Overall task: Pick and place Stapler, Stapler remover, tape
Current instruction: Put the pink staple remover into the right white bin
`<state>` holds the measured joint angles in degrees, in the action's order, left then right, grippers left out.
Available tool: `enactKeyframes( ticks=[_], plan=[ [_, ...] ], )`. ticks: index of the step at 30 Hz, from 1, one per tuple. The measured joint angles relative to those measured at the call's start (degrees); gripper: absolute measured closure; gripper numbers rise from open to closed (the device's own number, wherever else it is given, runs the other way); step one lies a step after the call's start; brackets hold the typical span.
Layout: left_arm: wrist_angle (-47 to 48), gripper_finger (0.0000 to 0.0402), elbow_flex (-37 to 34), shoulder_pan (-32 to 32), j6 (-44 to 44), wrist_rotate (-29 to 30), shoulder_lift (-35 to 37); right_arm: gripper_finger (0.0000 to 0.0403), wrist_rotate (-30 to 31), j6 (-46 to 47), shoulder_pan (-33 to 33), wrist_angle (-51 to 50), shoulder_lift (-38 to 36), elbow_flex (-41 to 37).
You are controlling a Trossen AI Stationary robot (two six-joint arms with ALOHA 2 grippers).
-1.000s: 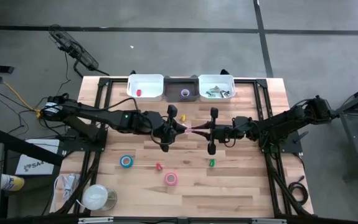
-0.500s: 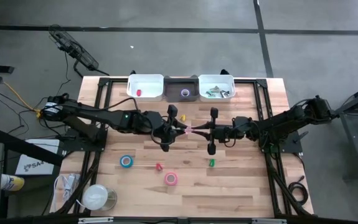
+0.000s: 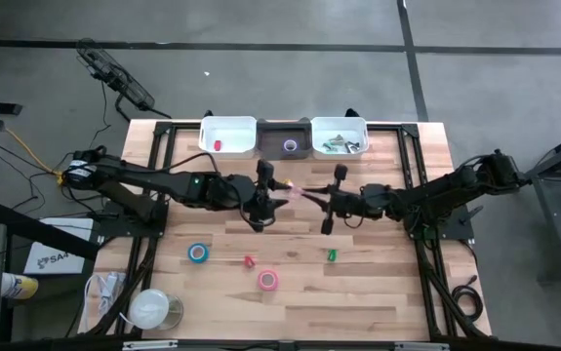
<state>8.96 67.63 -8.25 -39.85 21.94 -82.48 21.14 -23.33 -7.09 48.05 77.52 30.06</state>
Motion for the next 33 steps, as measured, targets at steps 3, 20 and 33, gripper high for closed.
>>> enactKeyframes(
  ticks=[3, 20, 33],
  plan=[
    [4.3, 0.0214, 0.0, 0.0, 1.4, 6.3, 0.6, 0.0383, 5.5, 2.0, 0.5, -2.8, 0.0, 0.0],
    [41.1, 0.0213, 0.0, 0.0, 24.3, 14.3, 1.6, 0.0383, 12.6, 23.5, 20.7, -21.8, 0.0, 0.0],
    [44.6, 0.0213, -8.5, 0.0, 32.5, 12.8, 1.6, 0.0381, -4.6, 22.2, 39.4, -31.5, 0.0, 0.0]
  ],
)
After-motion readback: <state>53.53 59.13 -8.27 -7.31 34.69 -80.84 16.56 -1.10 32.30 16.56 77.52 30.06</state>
